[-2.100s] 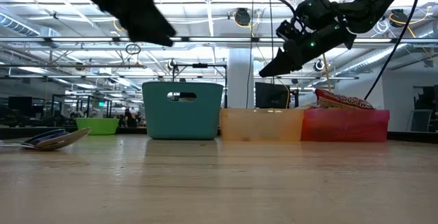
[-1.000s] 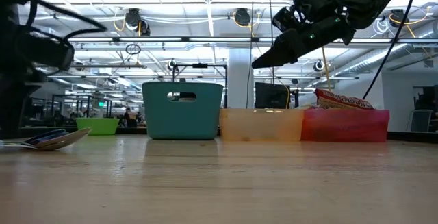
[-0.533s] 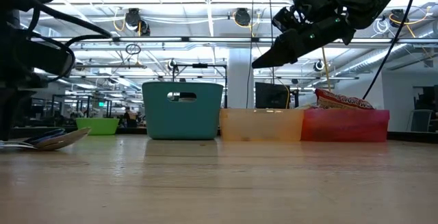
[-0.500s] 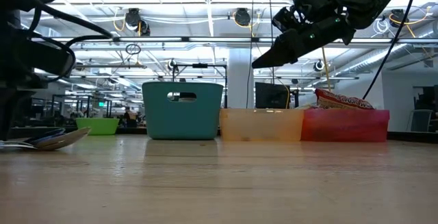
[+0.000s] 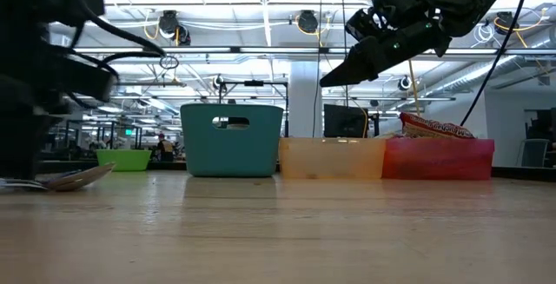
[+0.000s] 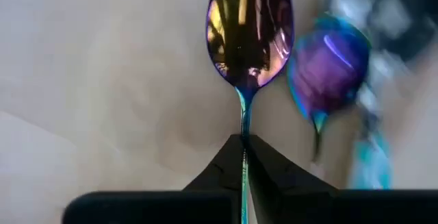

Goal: Pick & Place Food Item
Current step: Put the purple spoon into the orange bin

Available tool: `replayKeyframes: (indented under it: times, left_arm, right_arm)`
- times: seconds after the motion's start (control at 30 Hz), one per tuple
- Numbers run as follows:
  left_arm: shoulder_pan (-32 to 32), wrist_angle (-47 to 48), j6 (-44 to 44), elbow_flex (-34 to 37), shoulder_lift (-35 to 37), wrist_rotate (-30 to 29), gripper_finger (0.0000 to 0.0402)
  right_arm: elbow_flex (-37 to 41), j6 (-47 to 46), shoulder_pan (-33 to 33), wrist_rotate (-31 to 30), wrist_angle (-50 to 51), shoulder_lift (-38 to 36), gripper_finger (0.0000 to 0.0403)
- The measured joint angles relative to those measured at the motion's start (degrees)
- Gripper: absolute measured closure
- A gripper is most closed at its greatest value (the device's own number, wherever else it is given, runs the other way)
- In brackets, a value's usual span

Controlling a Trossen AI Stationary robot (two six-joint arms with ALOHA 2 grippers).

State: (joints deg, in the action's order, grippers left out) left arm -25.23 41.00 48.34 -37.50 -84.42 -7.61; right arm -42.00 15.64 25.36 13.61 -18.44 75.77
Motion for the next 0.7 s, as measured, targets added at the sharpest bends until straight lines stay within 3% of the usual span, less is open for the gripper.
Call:
replayKeyframes:
  times: [0.13,0.5,0.7]
  left_arm:
    - [2.79,0.42,1.67,-0.2,-0.07,-4.76,0.0391]
    - [10.57,-0.07,-14.45,-7.8,2.29,-17.51,0.0396]
    - [13.59,-18.95,-31.2,-10.36,2.94,-28.04,0.0397]
  right_arm:
    - [0.0,-0.04,0.0,0.0,-0.08,0.0,0.0181]
    - [0.0,-0.06,0.0,-0.02,-0.15,0.0,0.0181]
    - [0.0,-1.46,0.02,-0.02,-0.17,-0.02,0.0181]
